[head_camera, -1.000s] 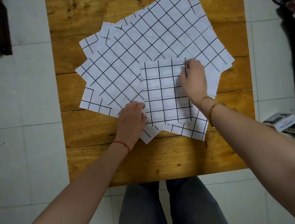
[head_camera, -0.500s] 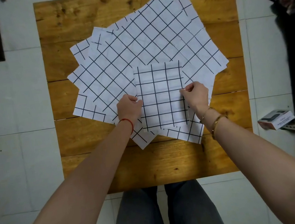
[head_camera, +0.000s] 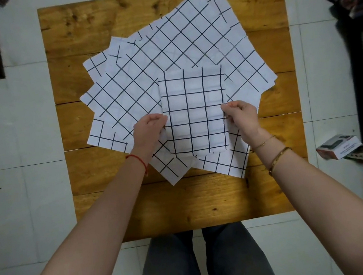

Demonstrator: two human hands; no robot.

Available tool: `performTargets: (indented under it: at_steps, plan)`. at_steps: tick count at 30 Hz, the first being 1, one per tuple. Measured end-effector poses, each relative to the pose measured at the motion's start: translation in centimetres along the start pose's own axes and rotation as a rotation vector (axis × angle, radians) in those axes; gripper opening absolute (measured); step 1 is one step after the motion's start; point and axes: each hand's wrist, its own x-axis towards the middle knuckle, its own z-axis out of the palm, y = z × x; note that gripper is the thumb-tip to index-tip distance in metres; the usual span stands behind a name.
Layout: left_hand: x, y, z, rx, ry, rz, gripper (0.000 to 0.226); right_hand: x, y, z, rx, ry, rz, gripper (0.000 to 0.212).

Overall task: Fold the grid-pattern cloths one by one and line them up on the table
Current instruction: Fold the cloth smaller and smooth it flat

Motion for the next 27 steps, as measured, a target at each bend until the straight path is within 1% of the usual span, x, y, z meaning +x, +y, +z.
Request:
performTargets:
  at_steps: [2, 7, 11, 13, 16, 19, 21, 24, 26, 27]
  plan:
    - [-0.3, 0.2, -0.5, -0.035, -0.039, 0.027, 0.015, -0.5, -0.4, -0.2, 0.074, -0.036, -0.018, 0.008]
    - [-1.3, 1.4, -1.4, -0.139, -0.082, 0.075, 0.009, -1.4, -1.6, -0.3, 0.141, -0.068, -0.114, 0.008]
    - [-2.2, 2.5, -2.1, -0.178, -0.088, 0.155, 0.014, -2.2, -2.4, -0.3, 0.143, -0.080, -0.184, 0.011]
    - [-2.6, 3.2, -2.2, -0.156, -0.079, 0.196, 0.021, -2.4, -2.7, -0.3, 0.139, -0.080, -0.205, 0.014]
    - [-3.0, 3.5, -2.2, -0.140, -0.055, 0.260, 0.030, -2.6, -3.1, -0.2, 0.185, -0.093, -0.229, 0.012]
    - [-3.0, 3.5, -2.4, -0.045, -0.007, 0.350, 0.033, -3.0, -3.3, -0.2, 0.177, -0.126, -0.275, 0.014]
    - [-3.2, 3.6, -2.4, 0.026, 0.061, 0.410, 0.029, -3.1, -3.4, -0.2, 0.153, -0.128, -0.300, 0.013]
    - [-3.5, 3.8, -2.4, 0.128, 0.164, 0.473, 0.014, -3.2, -3.4, -0.3, 0.046, -0.072, -0.384, 0.012]
    - [-3.6, 3.9, -2.7, 0.175, 0.181, 0.512, 0.008, -3.3, -3.4, -0.4, -0.020, -0.050, -0.466, 0.013]
    - [-3.5, 3.9, -2.8, 0.184, 0.170, 0.526, 0.007, -3.3, -3.5, -0.5, -0.033, -0.066, -0.496, 0.012]
